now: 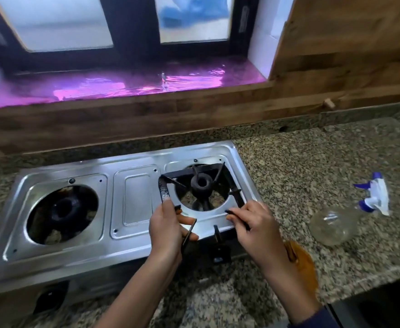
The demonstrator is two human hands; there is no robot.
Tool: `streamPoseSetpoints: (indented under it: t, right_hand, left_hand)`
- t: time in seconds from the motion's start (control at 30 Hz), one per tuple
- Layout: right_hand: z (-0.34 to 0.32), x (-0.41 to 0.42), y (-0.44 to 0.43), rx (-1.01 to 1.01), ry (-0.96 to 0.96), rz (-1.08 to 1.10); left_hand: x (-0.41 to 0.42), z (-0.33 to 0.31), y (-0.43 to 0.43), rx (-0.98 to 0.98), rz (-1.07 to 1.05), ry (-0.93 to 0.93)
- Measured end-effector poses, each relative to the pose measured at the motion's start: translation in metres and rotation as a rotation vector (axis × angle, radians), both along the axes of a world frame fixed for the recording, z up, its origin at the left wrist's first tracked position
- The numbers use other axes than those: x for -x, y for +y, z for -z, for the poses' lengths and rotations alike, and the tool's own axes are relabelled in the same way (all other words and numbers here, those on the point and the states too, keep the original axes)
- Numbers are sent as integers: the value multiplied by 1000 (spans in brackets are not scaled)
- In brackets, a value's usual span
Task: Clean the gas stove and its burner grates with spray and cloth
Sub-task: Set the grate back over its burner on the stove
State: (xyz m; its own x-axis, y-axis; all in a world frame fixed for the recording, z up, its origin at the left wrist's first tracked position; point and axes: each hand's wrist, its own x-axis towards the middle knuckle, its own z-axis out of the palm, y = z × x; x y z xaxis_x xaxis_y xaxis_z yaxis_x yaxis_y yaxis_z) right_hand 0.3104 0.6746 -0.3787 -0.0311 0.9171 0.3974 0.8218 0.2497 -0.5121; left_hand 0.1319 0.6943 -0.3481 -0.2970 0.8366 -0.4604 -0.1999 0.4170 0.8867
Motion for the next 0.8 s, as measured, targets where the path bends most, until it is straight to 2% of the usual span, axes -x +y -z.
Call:
streamPoseSetpoints:
  t: [0.13,0.27,0.37,0.47,0.57,0.6,0.7,0.73,0.8]
  right_hand:
    - [-1,3,14,-113,-22,59]
    - [2,-3,28,-160,-39,118]
    - [4,-5,37,-171,-40,132]
    - [7,-3,44,-175,-37,131]
    - [8,2,47,-191,-21,131]
    - [8,3,48,-197,-18,133]
    - [6,6,46,-212,-24,127]
    - [6,6,44,-218,-28,121]
    - [6,6,40,-227,-27,106]
  left_hand:
    - [5,-7,9,-6,142,-76]
    - [24,-12,12,67,331,-270]
    - [38,-8,11,96,408,-272]
    - [41,-4,10,78,390,-283]
    - [43,-2,13,53,320,-201]
    - [45,-2,15,34,312,-136]
    - [56,-1,24,-98,330,238]
    - [61,-2,30,-141,344,315]
    - [67,-5,41,-192,372,345]
